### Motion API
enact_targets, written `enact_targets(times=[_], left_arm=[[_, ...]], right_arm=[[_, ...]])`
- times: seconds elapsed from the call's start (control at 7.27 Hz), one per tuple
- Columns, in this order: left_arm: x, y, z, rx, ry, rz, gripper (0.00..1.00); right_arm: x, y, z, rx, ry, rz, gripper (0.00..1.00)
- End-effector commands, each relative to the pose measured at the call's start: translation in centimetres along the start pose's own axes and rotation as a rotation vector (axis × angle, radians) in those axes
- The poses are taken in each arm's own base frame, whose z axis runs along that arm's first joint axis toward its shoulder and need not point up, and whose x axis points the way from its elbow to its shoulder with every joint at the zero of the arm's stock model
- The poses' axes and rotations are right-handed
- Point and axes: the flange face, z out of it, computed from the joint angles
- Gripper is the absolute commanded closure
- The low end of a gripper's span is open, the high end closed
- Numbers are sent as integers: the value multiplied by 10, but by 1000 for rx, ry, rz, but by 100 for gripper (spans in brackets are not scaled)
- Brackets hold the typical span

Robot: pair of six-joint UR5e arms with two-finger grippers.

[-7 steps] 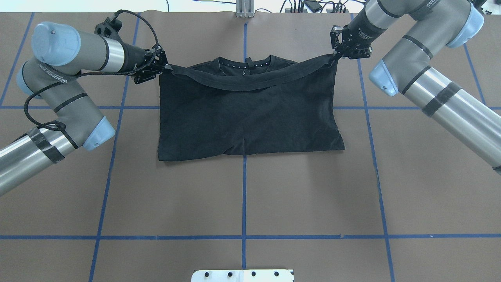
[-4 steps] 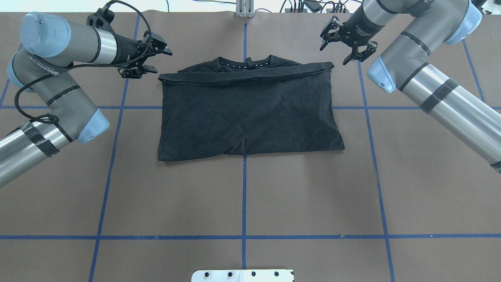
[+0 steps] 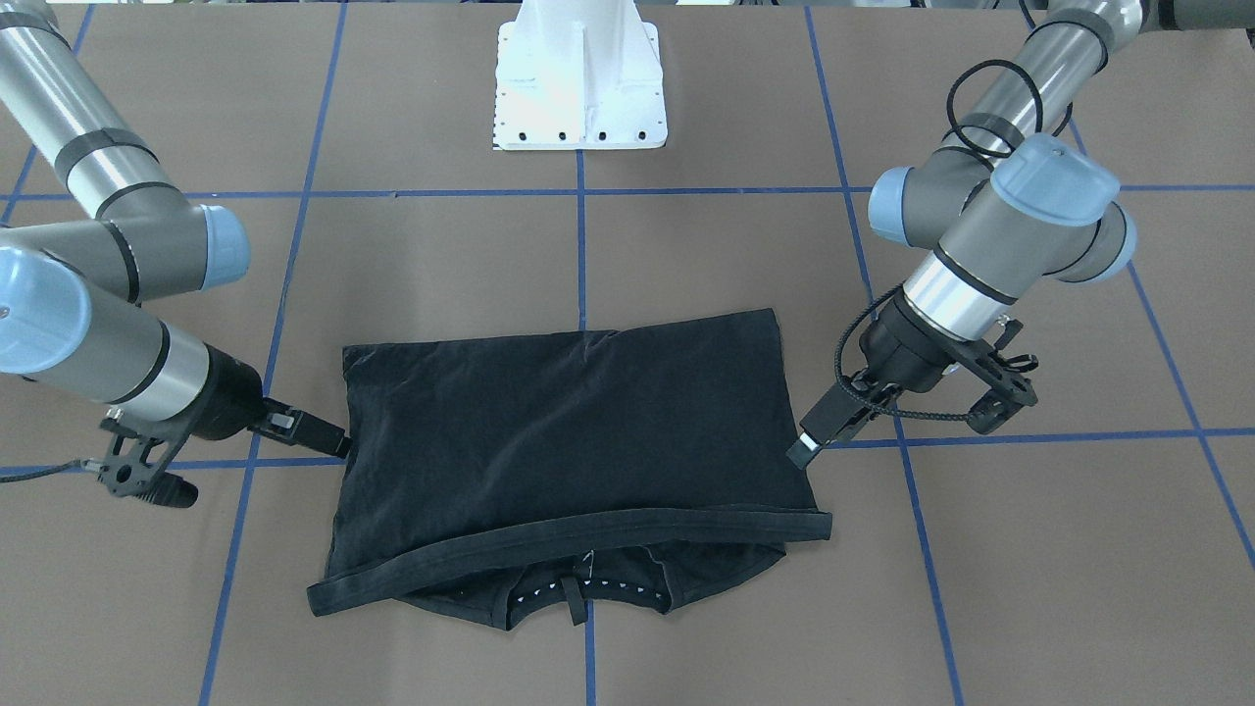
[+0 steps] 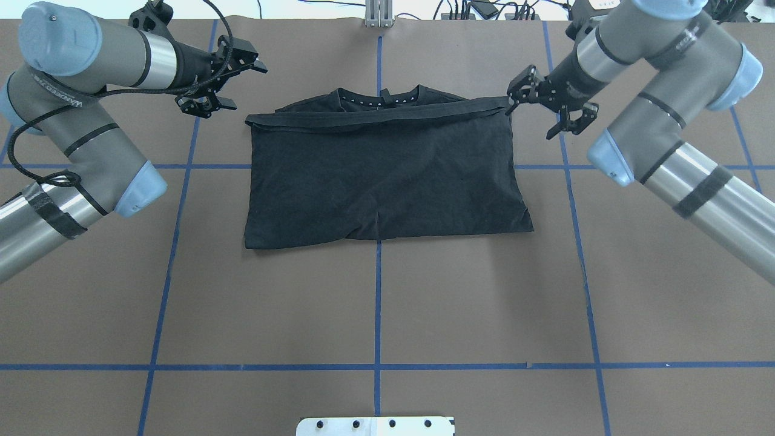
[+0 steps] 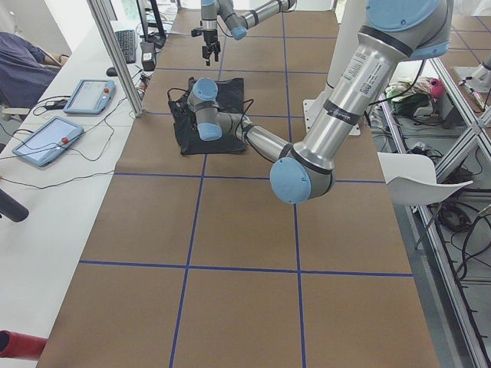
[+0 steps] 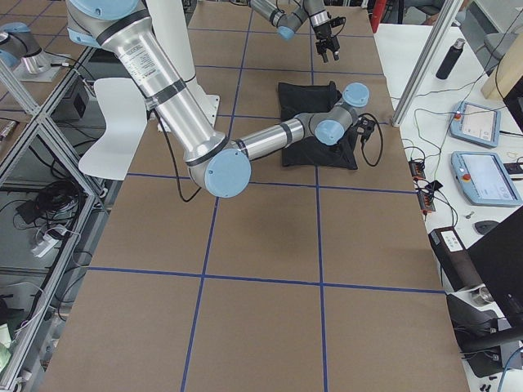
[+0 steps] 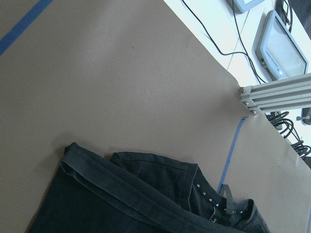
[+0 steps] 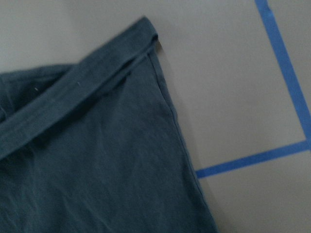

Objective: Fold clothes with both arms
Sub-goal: 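Move the right gripper to the folded shirt's side edge nearest it and grasp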

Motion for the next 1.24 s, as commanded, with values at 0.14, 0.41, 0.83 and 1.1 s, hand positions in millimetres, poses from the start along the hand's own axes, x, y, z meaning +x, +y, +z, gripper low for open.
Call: enact_targets(times=[0.14, 0.41, 0.83, 1.1], left_arm=[[18, 13, -20, 4, -1, -1, 0], [18, 13, -20, 4, 0, -1, 0], [17, 13, -20, 6, -1, -1, 0], [16, 12, -19, 8, -4, -2, 0]], right_arm=[[42, 66, 53, -67, 56, -84, 0], [47, 76, 70, -78, 72, -109, 1], [46, 82, 80, -69, 86, -118, 49], [44, 81, 78, -66, 81, -120, 100]])
